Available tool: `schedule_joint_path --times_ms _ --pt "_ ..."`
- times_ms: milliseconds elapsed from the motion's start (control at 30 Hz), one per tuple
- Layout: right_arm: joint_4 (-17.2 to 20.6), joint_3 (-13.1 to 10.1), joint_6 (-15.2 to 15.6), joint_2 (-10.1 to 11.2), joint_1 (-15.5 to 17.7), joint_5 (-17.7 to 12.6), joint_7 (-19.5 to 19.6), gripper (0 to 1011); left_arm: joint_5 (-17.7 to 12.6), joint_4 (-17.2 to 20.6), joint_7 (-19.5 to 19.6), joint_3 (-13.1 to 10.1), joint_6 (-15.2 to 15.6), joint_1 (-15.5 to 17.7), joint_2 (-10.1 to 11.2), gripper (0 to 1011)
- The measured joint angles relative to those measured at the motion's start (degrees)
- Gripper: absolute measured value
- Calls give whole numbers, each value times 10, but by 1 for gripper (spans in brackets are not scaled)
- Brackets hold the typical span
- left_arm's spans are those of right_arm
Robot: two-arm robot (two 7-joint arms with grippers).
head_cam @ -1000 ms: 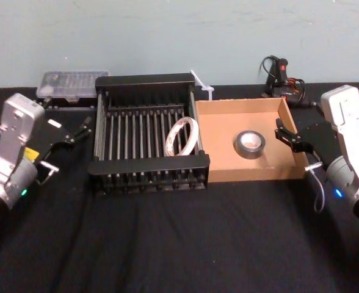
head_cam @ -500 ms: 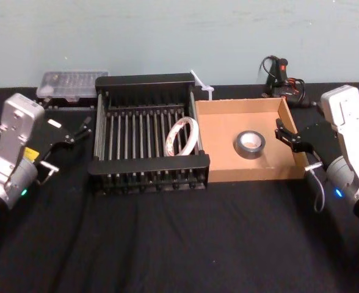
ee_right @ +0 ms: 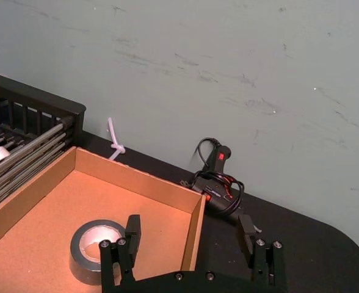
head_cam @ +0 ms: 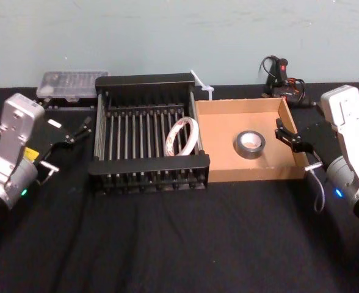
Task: Pick up the white tape and place it into the black box , Pick up the silver tape and place it into the brown box.
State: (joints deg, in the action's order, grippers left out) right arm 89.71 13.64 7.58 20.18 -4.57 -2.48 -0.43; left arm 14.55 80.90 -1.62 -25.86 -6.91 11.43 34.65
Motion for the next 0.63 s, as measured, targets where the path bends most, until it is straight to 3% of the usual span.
schedule_joint_path --times_ms 633 --pt "0 0 0 0 0 0 0 1002 0 0 0 0 0 0 0 1001"
